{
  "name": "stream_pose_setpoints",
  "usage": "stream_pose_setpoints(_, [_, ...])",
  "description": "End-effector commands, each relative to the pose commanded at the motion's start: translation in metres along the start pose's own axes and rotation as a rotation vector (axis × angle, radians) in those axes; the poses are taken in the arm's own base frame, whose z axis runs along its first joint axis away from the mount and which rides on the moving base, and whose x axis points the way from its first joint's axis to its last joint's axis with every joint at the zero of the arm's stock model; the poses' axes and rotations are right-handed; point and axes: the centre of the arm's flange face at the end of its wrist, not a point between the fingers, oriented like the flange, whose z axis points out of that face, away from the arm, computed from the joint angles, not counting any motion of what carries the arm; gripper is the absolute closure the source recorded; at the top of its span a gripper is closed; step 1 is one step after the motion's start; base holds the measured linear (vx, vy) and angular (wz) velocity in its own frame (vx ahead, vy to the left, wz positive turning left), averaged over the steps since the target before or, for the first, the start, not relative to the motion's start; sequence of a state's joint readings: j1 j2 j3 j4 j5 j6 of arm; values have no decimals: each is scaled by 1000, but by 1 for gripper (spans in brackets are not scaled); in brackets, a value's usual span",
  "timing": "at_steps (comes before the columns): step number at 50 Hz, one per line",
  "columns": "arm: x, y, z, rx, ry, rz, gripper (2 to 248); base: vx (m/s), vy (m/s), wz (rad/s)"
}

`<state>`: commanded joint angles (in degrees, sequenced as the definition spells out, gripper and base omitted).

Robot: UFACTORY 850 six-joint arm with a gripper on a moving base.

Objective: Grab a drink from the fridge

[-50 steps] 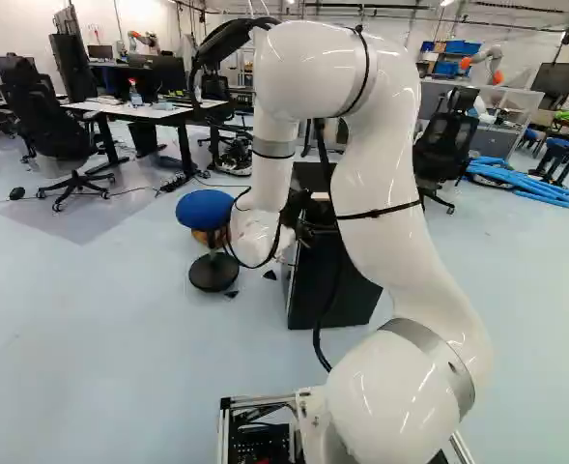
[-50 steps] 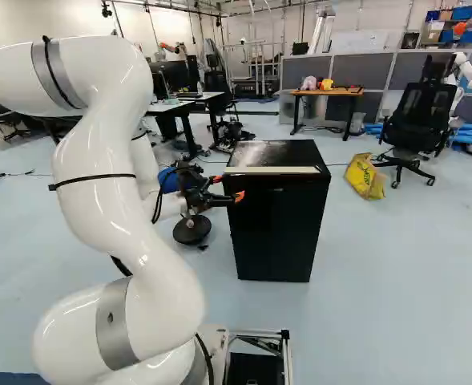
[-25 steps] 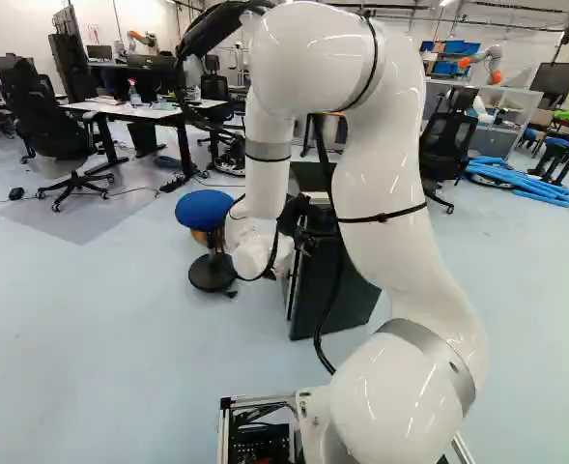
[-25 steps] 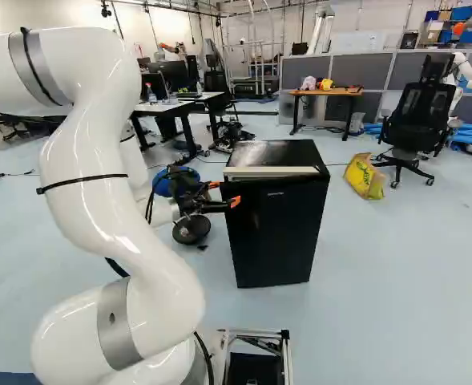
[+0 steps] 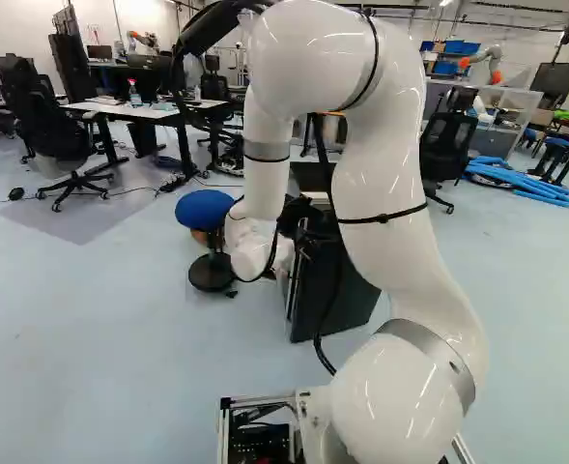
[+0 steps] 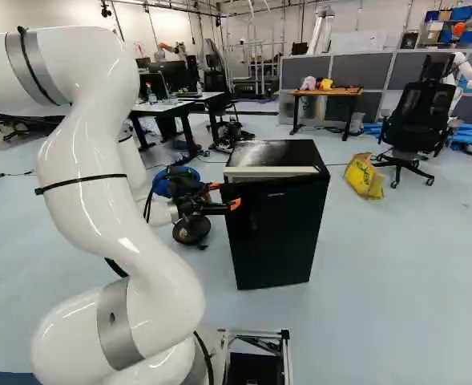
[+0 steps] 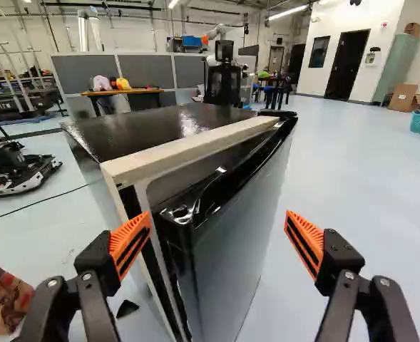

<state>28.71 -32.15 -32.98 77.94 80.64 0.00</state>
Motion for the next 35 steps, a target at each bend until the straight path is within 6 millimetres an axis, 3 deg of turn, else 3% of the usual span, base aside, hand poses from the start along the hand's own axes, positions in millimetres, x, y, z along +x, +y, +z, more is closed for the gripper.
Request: stream_pose_setpoints(35, [4,-9,9,-87,45,37,3,0,0,0])
